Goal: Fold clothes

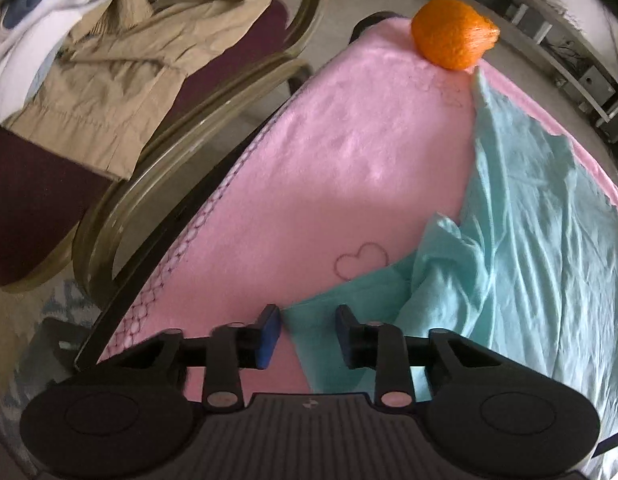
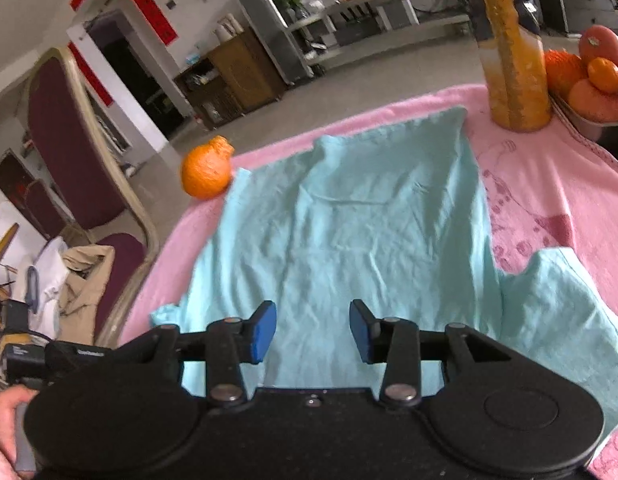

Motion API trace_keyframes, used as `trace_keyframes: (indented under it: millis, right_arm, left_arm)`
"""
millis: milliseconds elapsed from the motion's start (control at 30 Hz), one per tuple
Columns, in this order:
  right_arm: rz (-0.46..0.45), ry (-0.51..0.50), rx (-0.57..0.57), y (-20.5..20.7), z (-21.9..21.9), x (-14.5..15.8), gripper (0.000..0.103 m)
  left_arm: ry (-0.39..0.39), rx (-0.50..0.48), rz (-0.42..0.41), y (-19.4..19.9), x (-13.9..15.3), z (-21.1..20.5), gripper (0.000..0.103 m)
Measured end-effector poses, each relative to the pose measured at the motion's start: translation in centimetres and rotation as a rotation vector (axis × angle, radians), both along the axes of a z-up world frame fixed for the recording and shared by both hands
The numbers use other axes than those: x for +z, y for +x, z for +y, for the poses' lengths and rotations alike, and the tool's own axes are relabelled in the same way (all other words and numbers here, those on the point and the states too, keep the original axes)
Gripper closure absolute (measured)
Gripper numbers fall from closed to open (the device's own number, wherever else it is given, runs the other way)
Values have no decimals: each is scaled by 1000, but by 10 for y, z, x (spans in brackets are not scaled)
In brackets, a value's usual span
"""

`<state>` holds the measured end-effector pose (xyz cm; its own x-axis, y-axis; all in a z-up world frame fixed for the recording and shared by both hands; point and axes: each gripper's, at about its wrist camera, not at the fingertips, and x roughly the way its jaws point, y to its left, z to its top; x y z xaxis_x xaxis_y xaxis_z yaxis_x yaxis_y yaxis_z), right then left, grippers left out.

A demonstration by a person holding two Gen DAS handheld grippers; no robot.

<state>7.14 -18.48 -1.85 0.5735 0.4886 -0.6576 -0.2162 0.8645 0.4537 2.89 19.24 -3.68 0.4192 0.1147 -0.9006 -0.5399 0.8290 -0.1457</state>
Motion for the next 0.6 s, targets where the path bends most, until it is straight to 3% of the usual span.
trace_keyframes:
  millis: [33,133,267,367,600]
  right_arm:
    - [19,-11,-9,2,0,-4,63]
    - [83,-59,-42,7,-2,-17,63]
    - [157,-120,-91,11,-7,-32,63]
    - [202,-147,-113,13,-11,-42,63]
    - [222,-176,-98,8,-10,-47,55]
  left_arm:
    - [11,-11,-12,-1,2,-3,103]
    - [113,-23,-75,-8,15,-15,102]
    - [417,13,-178,-29,43,-41,102]
    - [600,78,-99,-37,37,-48,102]
    - [497,85,107,-21,-2,-18,97]
